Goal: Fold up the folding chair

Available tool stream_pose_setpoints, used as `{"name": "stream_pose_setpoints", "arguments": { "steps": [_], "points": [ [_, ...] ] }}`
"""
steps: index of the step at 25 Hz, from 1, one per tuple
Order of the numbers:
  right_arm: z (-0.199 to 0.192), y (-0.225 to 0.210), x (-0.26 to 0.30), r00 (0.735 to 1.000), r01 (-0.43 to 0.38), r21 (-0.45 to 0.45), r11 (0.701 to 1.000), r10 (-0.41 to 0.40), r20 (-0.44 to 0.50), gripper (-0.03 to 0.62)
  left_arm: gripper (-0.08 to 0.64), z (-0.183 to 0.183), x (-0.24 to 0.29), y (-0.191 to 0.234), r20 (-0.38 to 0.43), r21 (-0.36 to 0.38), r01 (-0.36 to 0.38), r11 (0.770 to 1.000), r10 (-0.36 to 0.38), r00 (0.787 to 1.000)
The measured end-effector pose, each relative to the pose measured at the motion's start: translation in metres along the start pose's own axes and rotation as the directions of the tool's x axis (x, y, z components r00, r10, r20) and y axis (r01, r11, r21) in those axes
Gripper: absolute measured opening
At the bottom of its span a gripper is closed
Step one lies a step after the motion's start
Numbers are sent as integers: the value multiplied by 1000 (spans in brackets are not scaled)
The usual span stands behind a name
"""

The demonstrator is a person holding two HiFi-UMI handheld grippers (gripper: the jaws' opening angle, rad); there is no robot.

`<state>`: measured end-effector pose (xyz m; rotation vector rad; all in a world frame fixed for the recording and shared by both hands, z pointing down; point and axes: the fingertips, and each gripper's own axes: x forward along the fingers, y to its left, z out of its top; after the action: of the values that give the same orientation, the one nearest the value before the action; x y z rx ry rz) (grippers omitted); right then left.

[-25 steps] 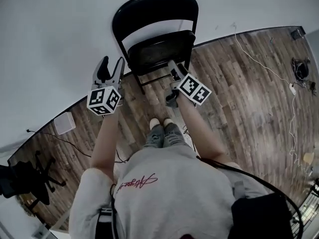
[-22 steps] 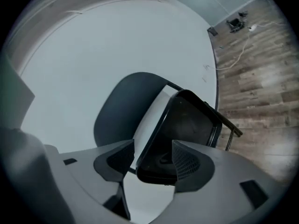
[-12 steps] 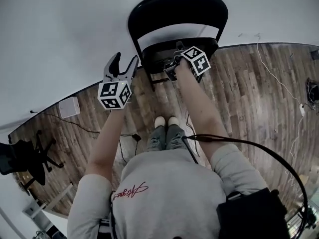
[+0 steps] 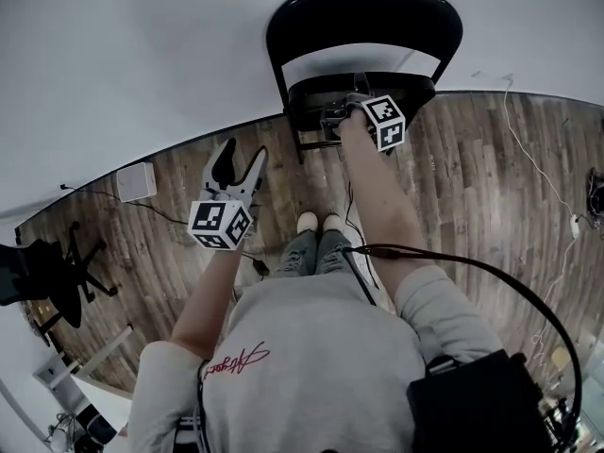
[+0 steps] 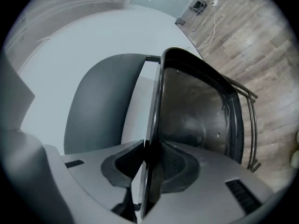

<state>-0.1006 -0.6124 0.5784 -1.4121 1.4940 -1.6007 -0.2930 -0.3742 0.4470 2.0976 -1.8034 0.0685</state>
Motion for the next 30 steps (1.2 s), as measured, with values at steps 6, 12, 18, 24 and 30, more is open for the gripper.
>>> {"name": "stream_pose_setpoints", "arguments": {
  "steps": [6, 12, 18, 24, 30],
  "points": [
    [-2, 8, -7, 989, -143, 146, 979, 146, -7, 31, 285, 4, -13, -7, 8, 37, 45, 998, -45, 999],
    [-11, 14, -44, 952, -305, 159, 939, 301, 49, 18, 285, 18, -31, -12, 38, 85, 110, 990, -114, 993],
    [-4, -23, -106, 885, -465, 196, 863, 459, 76, 19, 285, 3, -17, -37, -7, 116, 205, 972, -205, 979],
    [-9, -94, -212, 761, -648, 222, 728, 631, 153, 21, 285, -29, -24, -86, -62, 137, 342, 930, -337, 940],
    [-10, -177, -281, 738, -675, 255, 693, 639, 219, 59, 285, -75, -61, -124, -112, 118, 386, 915, -374, 921]
  ]
}}
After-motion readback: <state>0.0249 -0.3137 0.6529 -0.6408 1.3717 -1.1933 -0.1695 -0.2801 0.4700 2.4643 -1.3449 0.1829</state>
